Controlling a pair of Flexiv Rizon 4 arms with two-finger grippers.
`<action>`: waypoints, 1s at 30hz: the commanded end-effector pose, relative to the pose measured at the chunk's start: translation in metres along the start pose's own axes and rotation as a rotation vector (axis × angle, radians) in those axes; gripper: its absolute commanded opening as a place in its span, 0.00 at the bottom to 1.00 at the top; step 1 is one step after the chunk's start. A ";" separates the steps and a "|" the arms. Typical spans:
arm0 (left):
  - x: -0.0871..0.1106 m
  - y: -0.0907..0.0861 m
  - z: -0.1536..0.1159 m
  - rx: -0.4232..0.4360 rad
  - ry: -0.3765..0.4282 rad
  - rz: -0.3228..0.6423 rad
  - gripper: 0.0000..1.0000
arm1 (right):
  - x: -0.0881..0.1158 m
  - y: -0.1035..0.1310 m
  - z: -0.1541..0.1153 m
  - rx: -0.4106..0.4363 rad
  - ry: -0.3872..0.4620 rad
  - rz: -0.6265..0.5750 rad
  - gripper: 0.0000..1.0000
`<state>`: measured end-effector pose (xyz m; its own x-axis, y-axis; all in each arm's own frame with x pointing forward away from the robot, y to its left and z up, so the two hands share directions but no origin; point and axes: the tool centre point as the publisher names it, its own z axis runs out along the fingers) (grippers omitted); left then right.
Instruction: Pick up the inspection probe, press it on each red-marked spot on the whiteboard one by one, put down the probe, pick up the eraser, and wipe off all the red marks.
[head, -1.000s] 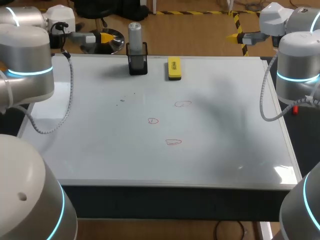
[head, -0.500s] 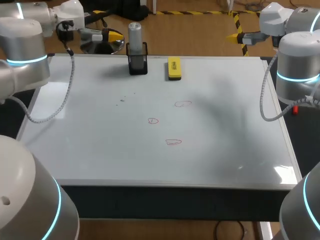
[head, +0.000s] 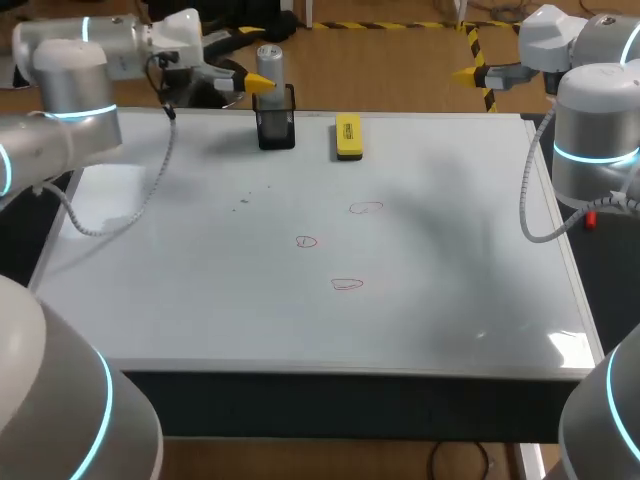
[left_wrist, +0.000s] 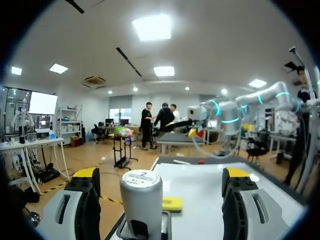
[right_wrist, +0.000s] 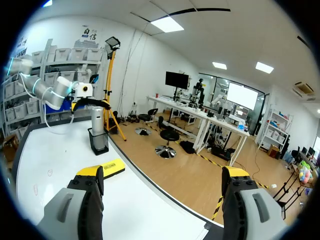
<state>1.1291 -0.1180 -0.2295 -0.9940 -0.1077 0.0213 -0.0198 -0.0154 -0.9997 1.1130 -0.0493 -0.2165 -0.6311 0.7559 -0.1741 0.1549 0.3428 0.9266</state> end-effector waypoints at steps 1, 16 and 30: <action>-0.011 0.012 0.014 0.052 0.229 -0.002 1.00 | -0.001 0.000 0.000 0.001 0.001 0.000 1.00; -0.010 0.033 0.022 0.051 0.218 -0.025 1.00 | -0.001 0.000 0.000 0.001 0.001 0.000 1.00; -0.011 0.042 0.032 0.044 0.160 -0.032 0.93 | -0.001 0.000 0.000 0.001 0.001 0.000 1.00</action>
<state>1.1476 -0.1457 -0.2735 -0.9965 0.0691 0.0473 -0.0518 -0.0650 -0.9965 1.1131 -0.0493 -0.2165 -0.6311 0.7559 -0.1741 0.1549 0.3427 0.9266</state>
